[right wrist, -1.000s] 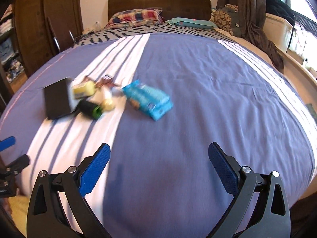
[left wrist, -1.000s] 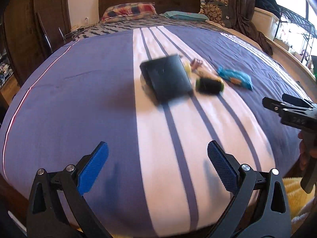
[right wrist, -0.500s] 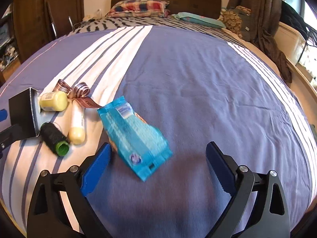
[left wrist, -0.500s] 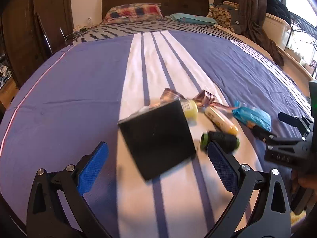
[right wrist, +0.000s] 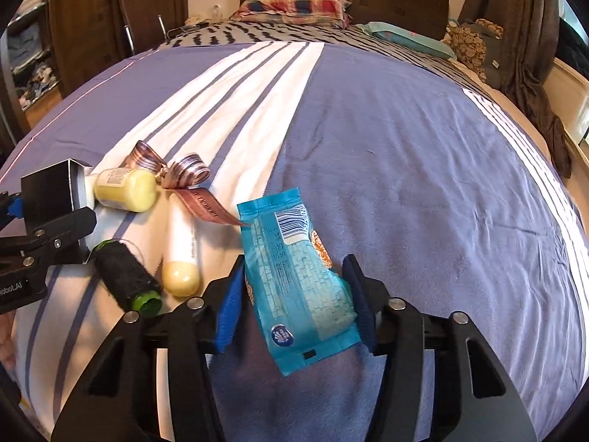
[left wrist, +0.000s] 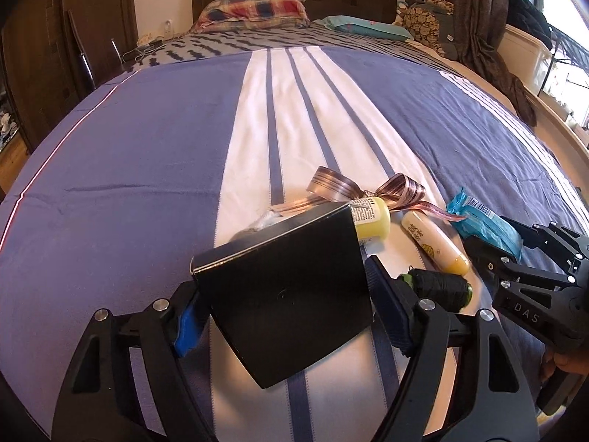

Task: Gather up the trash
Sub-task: 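Grasp the black box with the left tool while the right tool grasps the blue snack packet, then carry the box and packet to the bin and open both tools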

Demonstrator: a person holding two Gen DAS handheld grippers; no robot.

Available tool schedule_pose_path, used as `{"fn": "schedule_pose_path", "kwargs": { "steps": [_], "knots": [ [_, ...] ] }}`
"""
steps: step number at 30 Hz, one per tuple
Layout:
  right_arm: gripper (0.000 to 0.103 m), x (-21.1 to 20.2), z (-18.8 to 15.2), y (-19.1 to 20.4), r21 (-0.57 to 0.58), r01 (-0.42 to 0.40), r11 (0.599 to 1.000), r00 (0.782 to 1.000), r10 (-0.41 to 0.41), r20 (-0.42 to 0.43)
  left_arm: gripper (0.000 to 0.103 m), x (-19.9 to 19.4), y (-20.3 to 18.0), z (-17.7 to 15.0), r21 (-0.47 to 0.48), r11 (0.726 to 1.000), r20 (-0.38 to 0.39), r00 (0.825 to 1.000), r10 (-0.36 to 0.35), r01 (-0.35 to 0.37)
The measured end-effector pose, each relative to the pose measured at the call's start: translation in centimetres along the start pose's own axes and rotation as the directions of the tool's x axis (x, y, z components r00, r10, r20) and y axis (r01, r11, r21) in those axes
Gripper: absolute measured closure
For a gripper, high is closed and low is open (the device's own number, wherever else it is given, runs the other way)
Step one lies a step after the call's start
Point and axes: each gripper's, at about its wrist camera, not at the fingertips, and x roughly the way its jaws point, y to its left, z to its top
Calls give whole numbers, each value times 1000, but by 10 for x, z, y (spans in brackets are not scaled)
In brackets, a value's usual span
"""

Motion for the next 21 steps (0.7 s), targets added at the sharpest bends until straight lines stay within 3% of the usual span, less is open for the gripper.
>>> {"fn": "schedule_pose_path", "kwargs": {
  "steps": [5,11,21],
  "knots": [
    [55,-19,-7,1,26,-5,1000,1000,4,31,30,-25,1,-2,16,1000,44,999,-6,6],
    [58,-75,-24,2,49,-12,999,995,7,100,30,-80,-5,-9,53,998,110,994,-29,23],
    [58,-169,-72,12,58,-27,998,979,15,206,30,-170,-15,-67,125,991,172,982,-78,57]
  ]
}}
